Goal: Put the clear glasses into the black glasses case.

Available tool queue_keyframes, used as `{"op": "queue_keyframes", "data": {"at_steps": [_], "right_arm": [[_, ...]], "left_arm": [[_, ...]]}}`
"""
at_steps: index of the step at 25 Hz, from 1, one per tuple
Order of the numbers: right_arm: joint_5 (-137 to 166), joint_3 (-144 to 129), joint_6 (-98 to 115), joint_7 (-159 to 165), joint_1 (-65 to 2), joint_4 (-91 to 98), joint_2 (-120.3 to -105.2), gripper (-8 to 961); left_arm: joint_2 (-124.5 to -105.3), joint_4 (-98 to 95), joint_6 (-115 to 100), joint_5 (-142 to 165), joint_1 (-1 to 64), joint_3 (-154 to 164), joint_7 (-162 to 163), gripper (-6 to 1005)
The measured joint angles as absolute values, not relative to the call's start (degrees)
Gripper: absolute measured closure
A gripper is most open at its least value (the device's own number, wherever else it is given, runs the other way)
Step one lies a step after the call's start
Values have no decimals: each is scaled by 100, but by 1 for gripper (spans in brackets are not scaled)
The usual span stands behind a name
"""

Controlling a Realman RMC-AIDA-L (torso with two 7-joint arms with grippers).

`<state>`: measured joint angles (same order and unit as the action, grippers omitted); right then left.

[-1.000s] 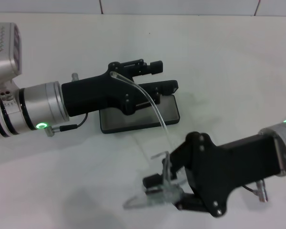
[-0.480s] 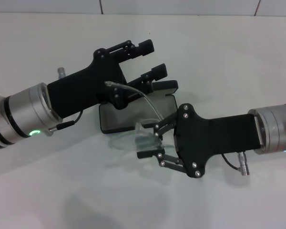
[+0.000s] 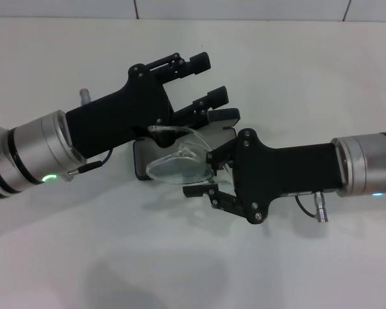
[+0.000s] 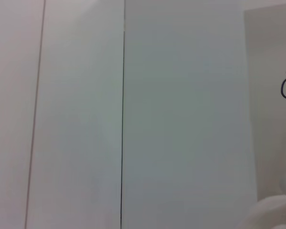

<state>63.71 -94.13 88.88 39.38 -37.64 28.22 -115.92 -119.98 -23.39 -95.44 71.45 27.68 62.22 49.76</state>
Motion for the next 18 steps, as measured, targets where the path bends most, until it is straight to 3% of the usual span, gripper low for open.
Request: {"op": "queue_keyframes", "data": {"at_steps": [18], "right_arm": [[6418,-9448,8506,3994,-3729,3044,-11589,834]], "left_arm": [[-11982,-2261,-9477,6648,2464,5936,4672,437]]}}
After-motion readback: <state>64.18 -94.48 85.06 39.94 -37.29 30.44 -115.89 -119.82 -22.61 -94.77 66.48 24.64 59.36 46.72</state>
